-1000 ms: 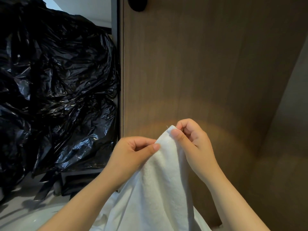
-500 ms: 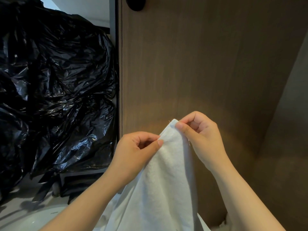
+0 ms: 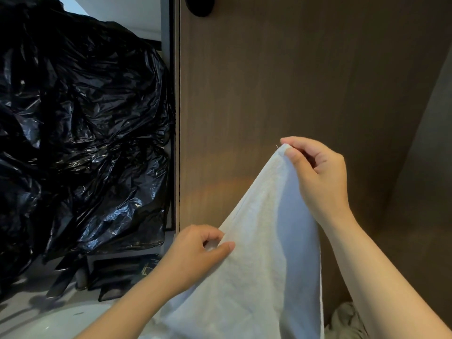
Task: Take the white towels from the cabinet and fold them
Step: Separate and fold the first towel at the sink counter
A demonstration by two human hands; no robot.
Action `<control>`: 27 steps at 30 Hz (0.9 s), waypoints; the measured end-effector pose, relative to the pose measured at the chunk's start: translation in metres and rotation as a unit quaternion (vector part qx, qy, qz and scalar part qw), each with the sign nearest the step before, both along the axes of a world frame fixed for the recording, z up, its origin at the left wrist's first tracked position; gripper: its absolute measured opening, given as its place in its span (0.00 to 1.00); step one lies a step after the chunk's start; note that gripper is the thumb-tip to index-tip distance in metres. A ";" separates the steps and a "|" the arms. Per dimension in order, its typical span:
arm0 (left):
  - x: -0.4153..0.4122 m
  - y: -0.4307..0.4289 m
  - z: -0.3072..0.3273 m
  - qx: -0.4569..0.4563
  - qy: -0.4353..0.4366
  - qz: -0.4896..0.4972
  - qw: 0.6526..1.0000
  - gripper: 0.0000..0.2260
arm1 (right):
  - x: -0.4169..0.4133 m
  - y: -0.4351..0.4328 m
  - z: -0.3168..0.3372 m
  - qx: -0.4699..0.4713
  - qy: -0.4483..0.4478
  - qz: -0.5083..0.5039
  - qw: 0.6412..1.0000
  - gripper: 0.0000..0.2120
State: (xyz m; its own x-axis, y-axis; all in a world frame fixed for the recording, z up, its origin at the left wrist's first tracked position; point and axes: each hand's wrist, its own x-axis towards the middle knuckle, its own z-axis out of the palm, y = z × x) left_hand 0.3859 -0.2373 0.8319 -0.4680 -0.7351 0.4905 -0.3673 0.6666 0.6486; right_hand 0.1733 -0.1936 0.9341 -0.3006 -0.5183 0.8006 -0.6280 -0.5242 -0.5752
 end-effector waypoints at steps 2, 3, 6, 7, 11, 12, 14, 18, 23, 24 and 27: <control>0.003 -0.010 -0.006 -0.006 -0.012 0.006 1.000 0.24 | -0.002 0.000 0.005 -0.019 0.026 -0.016 0.999 0.07; 0.005 -0.015 -0.008 -0.001 -0.019 0.009 1.000 0.24 | -0.003 0.000 0.007 -0.029 0.039 -0.025 0.999 0.07; 0.013 -0.032 -0.017 0.024 -0.040 0.019 0.999 0.31 | -0.009 -0.001 0.017 -0.055 0.049 -0.046 0.996 0.07; 0.015 -0.037 -0.019 0.034 -0.046 0.024 0.998 0.32 | -0.012 -0.001 0.021 -0.059 0.045 -0.051 0.996 0.07; 0.027 -0.054 -0.019 0.032 -0.068 0.043 0.996 0.26 | -0.024 -0.002 0.032 -0.060 0.033 -0.070 0.995 0.07; 0.030 -0.059 -0.018 0.023 -0.078 0.053 0.995 0.24 | -0.026 -0.002 0.034 -0.060 0.028 -0.073 0.995 0.07; 0.035 -0.067 -0.015 0.014 -0.093 0.075 0.993 0.21 | -0.030 -0.001 0.037 -0.072 0.015 -0.084 0.994 0.08; 0.039 -0.077 -0.012 0.012 -0.086 0.121 0.989 0.16 | -0.038 0.000 0.045 -0.107 0.002 -0.127 0.986 0.08; 0.032 -0.078 0.014 -0.032 0.043 0.184 0.981 0.09 | -0.054 0.002 0.055 -0.123 -0.005 -0.170 0.978 0.10; 0.030 -0.077 0.023 -0.023 0.090 0.194 0.977 0.08 | -0.059 0.003 0.058 -0.128 -0.005 -0.178 0.976 0.10; 0.026 -0.080 0.051 0.033 0.221 0.178 0.958 0.04 | -0.071 0.007 0.068 -0.142 -0.007 -0.203 0.969 0.11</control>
State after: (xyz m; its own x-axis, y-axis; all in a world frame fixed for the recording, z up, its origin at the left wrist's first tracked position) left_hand 0.4114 -0.3170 0.8829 0.0603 -0.8459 0.5300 -0.2439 0.5024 0.8295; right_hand 0.1025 -0.1865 1.0019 -0.4446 -0.1146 0.8884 -0.8088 -0.3748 -0.4531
